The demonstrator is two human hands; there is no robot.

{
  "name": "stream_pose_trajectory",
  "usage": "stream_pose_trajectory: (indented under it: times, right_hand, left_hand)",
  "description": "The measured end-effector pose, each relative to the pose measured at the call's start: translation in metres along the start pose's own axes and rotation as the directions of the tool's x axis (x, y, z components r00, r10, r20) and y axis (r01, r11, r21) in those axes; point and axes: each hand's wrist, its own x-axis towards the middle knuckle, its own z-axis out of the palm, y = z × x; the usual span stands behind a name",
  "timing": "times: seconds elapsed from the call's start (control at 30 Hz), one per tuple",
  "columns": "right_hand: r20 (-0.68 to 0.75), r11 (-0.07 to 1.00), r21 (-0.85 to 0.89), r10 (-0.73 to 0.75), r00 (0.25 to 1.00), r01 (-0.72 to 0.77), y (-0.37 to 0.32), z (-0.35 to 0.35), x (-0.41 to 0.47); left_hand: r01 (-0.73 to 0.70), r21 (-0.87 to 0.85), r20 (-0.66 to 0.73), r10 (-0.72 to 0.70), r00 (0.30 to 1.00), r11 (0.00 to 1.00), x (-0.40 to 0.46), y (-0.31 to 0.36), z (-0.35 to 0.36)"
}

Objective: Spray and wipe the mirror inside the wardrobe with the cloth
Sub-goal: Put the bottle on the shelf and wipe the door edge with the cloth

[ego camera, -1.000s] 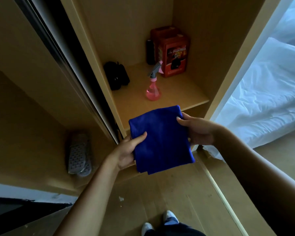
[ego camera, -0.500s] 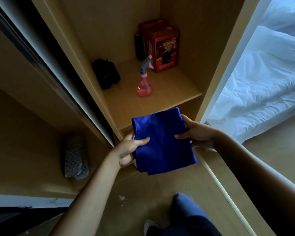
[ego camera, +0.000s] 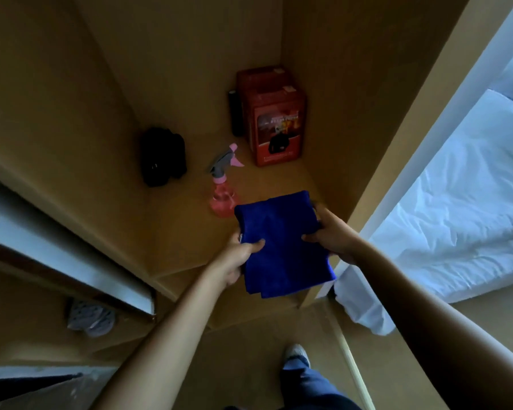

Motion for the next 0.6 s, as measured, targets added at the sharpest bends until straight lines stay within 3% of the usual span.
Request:
stream_pose_trajectory:
  times: [0.13, 0.23, 0.4, 0.47, 0.53, 0.6]
  right_hand:
    - [-0.035, 0.966, -0.256, -0.052, 0.998, 0.041, -0.014, -0.023, 0.036]
    - [-0.083, 0.853, -0.516, -0.135, 0.987, 0.073, -0.025, -0.026, 0.060]
    - [-0.161, 0.797, -0.590, -0.270, 0.950, 0.127, -0.036, -0.027, 0.092]
    - [-0.194, 0.794, -0.596, -0.290, 0.937, 0.122, -0.039, -0.029, 0.103]
    - [-0.245, 0.725, -0.688, -0.265, 0.932, 0.025, -0.039, -0.023, 0.112]
    - [-0.292, 0.600, -0.800, -0.374, 0.880, -0.010, -0.037, -0.013, 0.119]
  left_hand:
    - [-0.011, -0.049, -0.003, 0.011, 1.000, 0.999, 0.029, 0.016, 0.018]
    - [0.016, -0.067, -0.044, -0.019, 0.999, 0.998, 0.057, 0.028, 0.024]
    - [0.021, -0.011, -0.116, -0.022, 0.993, 1.000, 0.106, 0.043, 0.032]
    - [-0.043, 0.146, -0.160, 0.066, 0.985, 0.988, 0.121, 0.049, 0.032]
    - [-0.202, 0.474, -0.209, 0.332, 0.920, 0.857, 0.126, 0.048, 0.035]
    - [-0.231, 0.833, -0.135, 0.589, 0.797, 0.503, 0.127, 0.036, 0.040]
